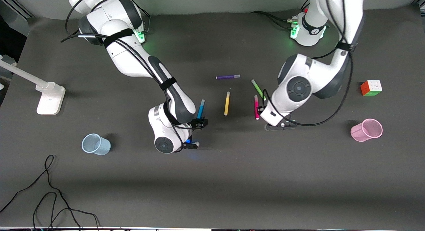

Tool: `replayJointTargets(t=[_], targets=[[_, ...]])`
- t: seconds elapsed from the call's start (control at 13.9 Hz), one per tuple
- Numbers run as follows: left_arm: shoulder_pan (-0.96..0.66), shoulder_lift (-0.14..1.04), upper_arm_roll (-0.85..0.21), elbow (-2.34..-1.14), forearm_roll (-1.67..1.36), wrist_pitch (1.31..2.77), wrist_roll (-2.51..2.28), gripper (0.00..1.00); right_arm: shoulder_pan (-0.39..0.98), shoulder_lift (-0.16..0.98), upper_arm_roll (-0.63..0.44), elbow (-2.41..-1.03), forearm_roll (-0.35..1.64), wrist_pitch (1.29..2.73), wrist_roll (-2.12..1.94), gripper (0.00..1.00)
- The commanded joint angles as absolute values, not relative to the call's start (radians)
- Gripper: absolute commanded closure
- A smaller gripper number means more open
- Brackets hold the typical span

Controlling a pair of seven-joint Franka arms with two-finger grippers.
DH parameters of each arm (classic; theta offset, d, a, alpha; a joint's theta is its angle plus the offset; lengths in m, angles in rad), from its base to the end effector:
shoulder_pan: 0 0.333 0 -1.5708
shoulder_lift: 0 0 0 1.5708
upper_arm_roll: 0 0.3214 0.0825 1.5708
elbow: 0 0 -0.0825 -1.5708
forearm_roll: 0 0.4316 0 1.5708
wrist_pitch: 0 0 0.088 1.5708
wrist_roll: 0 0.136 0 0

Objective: Place pink and blue markers in matching cups
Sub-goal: 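Grasp the blue marker with the right gripper while the left gripper grasps the pink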

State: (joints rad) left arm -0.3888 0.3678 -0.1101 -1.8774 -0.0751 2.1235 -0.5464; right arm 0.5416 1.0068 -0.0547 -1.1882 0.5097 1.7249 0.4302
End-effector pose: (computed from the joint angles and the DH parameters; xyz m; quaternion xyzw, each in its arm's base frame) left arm 0.5711 -0.3153 0.2542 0.9958 0.0477 -0.0773 0.0139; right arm 0.6215 0.4049 0.0992 -0.9496 0.0618 0.2945 0.0873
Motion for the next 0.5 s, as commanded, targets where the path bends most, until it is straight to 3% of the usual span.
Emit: replayJointTargets(t=[0.0,0.14,0.36,0.43], targets=[[-0.417,0.373,-0.097,-1.942,-0.08,2.18,-0.563,0.47,0.563,1.046,-0.06,-1.149,0.528,1.742,0.509,0.36],[-0.425,0.42,-0.097,-1.944,-0.08,2.201,-0.563,0.48,0.574,1.055,-0.06,-1.147,0.526,1.75,0.514,0.46],[-0.426,0.465,-0.101,-1.96,-0.083,2.252,-0.563,0.47,0.574,1.054,-0.06,-1.146,0.523,1.746,0.515,1.0],[-0.431,0.483,-0.101,-1.962,-0.086,2.273,-0.563,0.47,0.572,1.052,-0.06,-1.146,0.522,1.746,0.515,1.0]])
